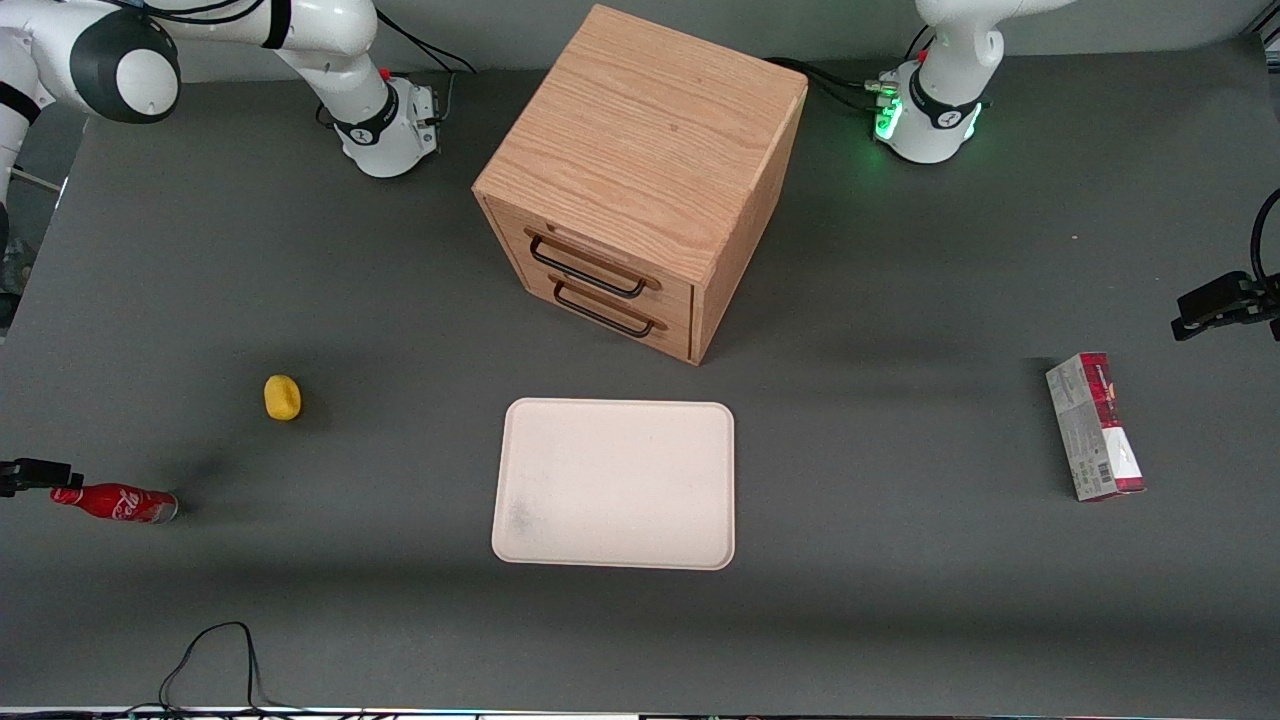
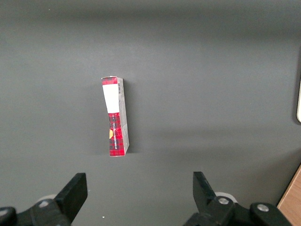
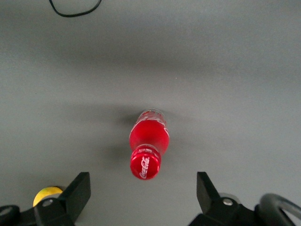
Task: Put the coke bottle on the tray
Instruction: 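Move the open right gripper toward the red Coca-Cola bottle, then lower the right gripper and close it around the bottle's body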
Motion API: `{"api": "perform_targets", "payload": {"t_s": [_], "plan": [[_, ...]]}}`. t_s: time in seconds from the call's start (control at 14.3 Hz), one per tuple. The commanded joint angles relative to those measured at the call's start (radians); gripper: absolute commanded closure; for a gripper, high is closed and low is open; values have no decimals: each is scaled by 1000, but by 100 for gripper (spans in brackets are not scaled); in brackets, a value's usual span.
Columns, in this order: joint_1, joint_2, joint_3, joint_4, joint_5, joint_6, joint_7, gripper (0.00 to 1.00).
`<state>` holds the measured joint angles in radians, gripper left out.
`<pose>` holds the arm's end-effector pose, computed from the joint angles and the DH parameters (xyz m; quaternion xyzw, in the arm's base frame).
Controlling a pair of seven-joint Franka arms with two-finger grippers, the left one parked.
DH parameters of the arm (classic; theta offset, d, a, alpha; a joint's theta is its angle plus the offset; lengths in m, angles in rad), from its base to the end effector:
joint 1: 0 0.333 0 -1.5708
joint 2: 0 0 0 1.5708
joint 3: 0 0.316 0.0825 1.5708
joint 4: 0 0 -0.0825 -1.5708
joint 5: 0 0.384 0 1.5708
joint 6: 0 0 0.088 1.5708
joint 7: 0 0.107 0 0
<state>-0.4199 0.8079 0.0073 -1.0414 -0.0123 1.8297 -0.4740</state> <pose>0.6980 -0.3086 0.3568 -0.9995 -0.0312 0.0103 0.0012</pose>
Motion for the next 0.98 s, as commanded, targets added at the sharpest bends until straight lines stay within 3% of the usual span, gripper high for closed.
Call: {"api": "perform_targets", "payload": {"t_s": [0.0, 0.56, 0.7, 0.77, 0.91], "plan": [[1, 13, 3, -19, -18, 40, 26, 0], [1, 45, 3, -17, -21, 83, 25, 1], [1, 45, 3, -17, -43, 83, 23, 22], [1, 45, 3, -17, -44, 83, 17, 40], [1, 45, 3, -17, -46, 83, 15, 63]]}}
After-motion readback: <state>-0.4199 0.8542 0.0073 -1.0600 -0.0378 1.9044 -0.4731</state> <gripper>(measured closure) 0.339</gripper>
